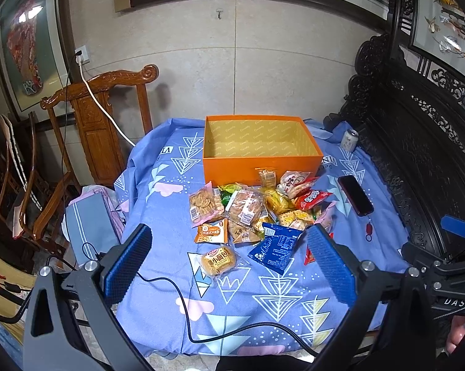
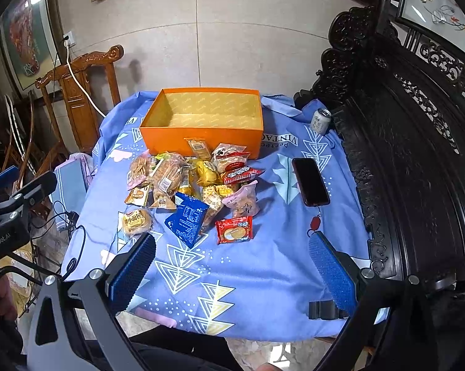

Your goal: Organize snacks

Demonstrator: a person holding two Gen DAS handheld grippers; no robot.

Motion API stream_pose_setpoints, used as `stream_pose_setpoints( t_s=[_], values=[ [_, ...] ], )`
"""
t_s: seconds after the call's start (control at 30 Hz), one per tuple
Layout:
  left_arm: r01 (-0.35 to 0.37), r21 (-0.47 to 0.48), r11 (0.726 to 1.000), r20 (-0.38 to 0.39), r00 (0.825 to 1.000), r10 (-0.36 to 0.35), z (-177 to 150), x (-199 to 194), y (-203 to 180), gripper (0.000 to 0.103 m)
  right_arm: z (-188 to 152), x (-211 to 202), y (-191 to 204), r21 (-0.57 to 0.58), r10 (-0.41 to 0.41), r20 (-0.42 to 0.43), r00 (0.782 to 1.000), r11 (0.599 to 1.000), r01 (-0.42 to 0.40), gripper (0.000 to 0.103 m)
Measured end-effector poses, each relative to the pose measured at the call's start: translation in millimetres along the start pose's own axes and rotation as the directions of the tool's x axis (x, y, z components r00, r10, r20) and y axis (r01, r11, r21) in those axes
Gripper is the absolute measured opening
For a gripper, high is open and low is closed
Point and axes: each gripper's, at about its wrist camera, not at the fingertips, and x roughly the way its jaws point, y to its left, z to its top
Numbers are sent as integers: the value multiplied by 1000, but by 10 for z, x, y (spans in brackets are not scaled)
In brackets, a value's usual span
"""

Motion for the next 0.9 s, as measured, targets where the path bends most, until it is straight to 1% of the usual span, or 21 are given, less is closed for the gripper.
stream_pose_setpoints(
  t_s=[0.33,0.53,0.9],
  values=[
    [-3,5,1000,-9,1000,3,-28,73,-89,99,9,21,-23,-1,1,-4,1000,1000,-1,100],
    [8,-4,1000,-9,1000,-8,-51,81,-77,99,-3,46,-24,2,-1,-9,1000,1000,1,100],
    [1,-1,1000,-11,1000,-1,-26,58,-55,99,-20,68,11,-2,-3,-11,1000,1000,3,100]
  ],
)
